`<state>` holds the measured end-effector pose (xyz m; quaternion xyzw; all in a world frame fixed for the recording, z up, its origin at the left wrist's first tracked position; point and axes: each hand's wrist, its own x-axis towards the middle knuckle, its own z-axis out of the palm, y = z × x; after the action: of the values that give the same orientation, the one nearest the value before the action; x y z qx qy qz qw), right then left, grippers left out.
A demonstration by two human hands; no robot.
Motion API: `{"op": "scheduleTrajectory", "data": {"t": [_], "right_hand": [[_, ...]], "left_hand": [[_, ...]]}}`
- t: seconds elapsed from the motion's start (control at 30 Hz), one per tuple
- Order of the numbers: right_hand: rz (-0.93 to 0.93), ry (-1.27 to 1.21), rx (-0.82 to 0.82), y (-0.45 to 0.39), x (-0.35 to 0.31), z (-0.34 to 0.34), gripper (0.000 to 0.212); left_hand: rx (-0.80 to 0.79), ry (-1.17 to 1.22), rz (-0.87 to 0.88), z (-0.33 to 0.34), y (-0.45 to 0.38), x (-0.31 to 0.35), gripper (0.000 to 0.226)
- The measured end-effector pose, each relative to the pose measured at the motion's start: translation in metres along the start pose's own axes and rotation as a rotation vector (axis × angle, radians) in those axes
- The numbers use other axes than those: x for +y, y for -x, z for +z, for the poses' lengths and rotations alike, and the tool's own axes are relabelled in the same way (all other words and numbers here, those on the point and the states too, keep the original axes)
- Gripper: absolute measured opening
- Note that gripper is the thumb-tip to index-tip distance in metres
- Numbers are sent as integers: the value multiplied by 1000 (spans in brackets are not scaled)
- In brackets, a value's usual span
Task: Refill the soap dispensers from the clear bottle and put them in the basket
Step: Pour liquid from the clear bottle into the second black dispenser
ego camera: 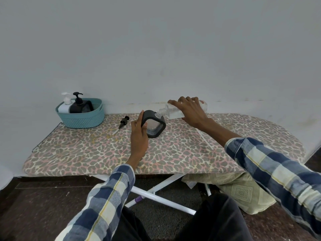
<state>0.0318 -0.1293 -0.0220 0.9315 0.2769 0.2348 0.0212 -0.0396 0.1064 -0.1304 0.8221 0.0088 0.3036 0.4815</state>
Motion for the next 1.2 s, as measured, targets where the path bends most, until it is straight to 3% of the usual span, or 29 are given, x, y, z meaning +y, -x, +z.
{"op": "scheduleTrajectory", "data": {"t": [1.2], "right_hand": [[-22,62,2,-2,-2,-6,89]], "left_hand": [[-2,4,11,1,0,-1,50]]}}
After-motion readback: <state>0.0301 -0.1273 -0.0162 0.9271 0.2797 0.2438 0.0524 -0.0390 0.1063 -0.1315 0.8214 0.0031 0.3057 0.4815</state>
